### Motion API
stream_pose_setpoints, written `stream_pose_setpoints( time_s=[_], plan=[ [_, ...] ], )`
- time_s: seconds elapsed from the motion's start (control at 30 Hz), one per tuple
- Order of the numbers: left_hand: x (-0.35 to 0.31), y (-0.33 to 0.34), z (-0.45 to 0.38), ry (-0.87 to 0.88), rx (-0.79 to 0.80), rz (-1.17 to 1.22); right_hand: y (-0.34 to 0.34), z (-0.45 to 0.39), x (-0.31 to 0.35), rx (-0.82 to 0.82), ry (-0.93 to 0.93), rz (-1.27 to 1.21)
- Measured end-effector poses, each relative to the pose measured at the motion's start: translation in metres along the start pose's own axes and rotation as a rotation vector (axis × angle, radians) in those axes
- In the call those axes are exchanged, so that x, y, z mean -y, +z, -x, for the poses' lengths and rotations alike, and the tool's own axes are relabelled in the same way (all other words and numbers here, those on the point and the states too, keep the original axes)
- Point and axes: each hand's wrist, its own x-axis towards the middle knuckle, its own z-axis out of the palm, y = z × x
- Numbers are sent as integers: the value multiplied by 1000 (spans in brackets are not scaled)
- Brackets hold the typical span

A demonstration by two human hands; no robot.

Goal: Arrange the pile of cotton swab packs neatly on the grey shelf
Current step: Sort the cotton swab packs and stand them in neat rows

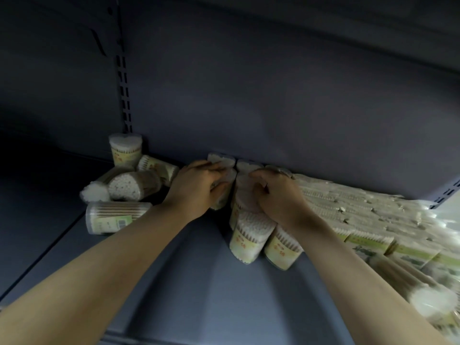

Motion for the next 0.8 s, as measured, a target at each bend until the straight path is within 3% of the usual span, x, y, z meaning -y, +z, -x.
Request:
stream_pose_setpoints(
  time_s=[0.27, 0.8],
  plan=[
    [-3, -7, 0, 50, -4, -4, 2, 0, -2, -14, -8, -19],
    [-1, -11, -1, -53, 5, 147, 1, 0, 0, -36, -10, 19]
  ],
)
